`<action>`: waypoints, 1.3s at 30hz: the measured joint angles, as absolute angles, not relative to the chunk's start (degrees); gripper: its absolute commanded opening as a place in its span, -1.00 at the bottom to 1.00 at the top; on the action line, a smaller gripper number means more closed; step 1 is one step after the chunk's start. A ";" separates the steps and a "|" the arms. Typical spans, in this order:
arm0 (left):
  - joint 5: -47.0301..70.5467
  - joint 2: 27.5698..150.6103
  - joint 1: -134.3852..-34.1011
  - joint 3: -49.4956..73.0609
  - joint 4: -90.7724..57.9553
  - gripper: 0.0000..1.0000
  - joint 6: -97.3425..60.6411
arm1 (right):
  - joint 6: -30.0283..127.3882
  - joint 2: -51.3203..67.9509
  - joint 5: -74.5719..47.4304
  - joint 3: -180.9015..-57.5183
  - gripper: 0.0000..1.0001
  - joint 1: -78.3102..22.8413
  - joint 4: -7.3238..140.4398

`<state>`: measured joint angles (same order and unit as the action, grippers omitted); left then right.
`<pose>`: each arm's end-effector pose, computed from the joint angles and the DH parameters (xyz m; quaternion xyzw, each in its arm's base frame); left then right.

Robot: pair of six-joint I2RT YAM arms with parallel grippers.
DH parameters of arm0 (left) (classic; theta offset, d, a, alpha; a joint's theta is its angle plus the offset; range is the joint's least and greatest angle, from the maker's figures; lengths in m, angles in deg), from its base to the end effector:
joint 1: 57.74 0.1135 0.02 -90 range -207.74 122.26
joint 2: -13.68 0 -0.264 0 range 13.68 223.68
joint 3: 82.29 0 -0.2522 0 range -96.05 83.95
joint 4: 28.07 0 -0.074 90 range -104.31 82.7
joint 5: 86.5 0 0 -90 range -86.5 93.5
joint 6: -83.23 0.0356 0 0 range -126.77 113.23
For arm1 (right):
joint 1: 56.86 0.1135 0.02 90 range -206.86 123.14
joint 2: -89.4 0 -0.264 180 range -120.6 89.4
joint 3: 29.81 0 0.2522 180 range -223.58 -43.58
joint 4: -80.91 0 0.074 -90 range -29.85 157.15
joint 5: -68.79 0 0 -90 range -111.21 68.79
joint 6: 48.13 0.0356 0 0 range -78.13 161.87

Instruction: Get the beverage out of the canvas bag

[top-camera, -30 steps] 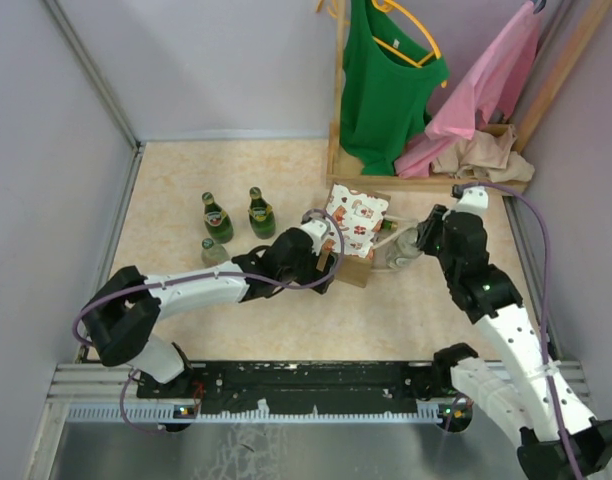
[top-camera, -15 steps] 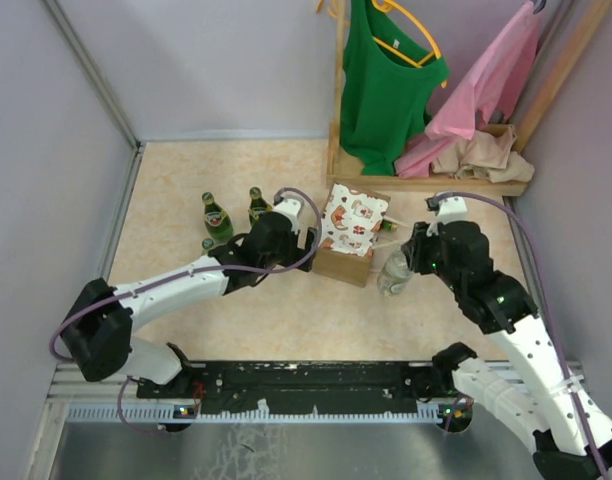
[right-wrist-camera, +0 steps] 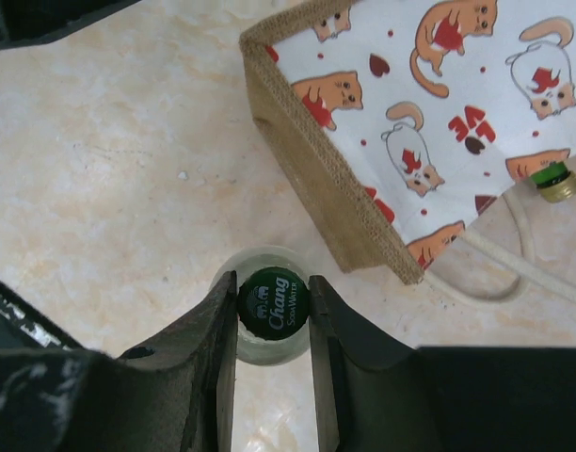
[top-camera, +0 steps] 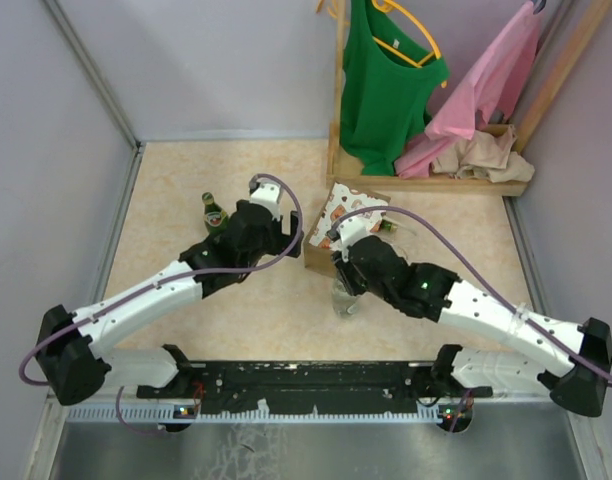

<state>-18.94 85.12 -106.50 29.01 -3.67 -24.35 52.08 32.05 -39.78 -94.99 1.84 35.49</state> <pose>0.1968 -0.2039 0.3029 0.1272 0.8334 -0.1409 0.5190 0.1202 0.1759 0.3044 -0.2986 0.8366 0.1272 0.4412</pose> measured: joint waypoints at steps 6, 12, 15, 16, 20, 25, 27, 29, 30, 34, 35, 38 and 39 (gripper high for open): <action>-23.00 80.82 -106.50 27.97 1.16 0.99 -25.21 | 48.78 26.85 -41.66 -95.19 -1.00 1.86 44.70; -29.76 74.79 -106.50 27.62 9.11 0.99 -28.97 | 45.90 17.34 -40.00 -98.75 -1.00 1.86 53.13; -32.51 71.64 -106.50 27.68 12.42 0.99 -30.63 | 44.85 13.24 -38.42 -100.22 -1.00 1.86 57.63; -33.12 70.76 -106.50 27.81 13.09 0.99 -31.06 | 44.61 12.23 -38.10 -100.57 -1.00 1.86 58.79; -35.07 68.36 -106.50 28.60 15.15 0.99 -32.35 | 43.80 7.57 -37.20 -102.05 -1.00 1.86 64.61; -35.83 68.64 -106.50 29.39 16.50 0.99 -33.03 | 43.10 1.78 -36.94 -104.26 -1.00 1.86 70.25; -35.97 68.75 -106.50 29.80 16.94 0.99 -33.34 | 42.86 -0.47 -36.85 -105.35 -1.00 1.86 72.21; -35.99 68.75 -106.50 30.19 17.07 0.99 -33.60 | 42.66 -2.09 -36.78 -106.56 -1.00 1.86 73.26; -35.99 68.75 -106.50 30.33 17.09 0.99 -33.71 | 42.60 -2.83 -36.70 -107.10 -0.99 1.86 73.79; -35.97 68.75 -106.50 30.98 17.20 0.99 -34.02 | 42.42 -5.69 -36.63 -109.57 -0.26 1.86 75.08; -35.94 68.75 -106.50 31.18 17.20 0.99 -34.08 | 42.42 -6.17 -36.68 -109.99 0.04 1.86 75.32; -36.01 68.58 -106.43 31.72 17.84 0.99 -34.26 | 42.97 -6.46 -37.88 -110.14 0.36 1.75 76.83; -35.99 68.40 -106.39 31.97 17.99 0.99 -34.30 | 43.03 -6.35 -38.16 -110.21 0.44 1.51 77.98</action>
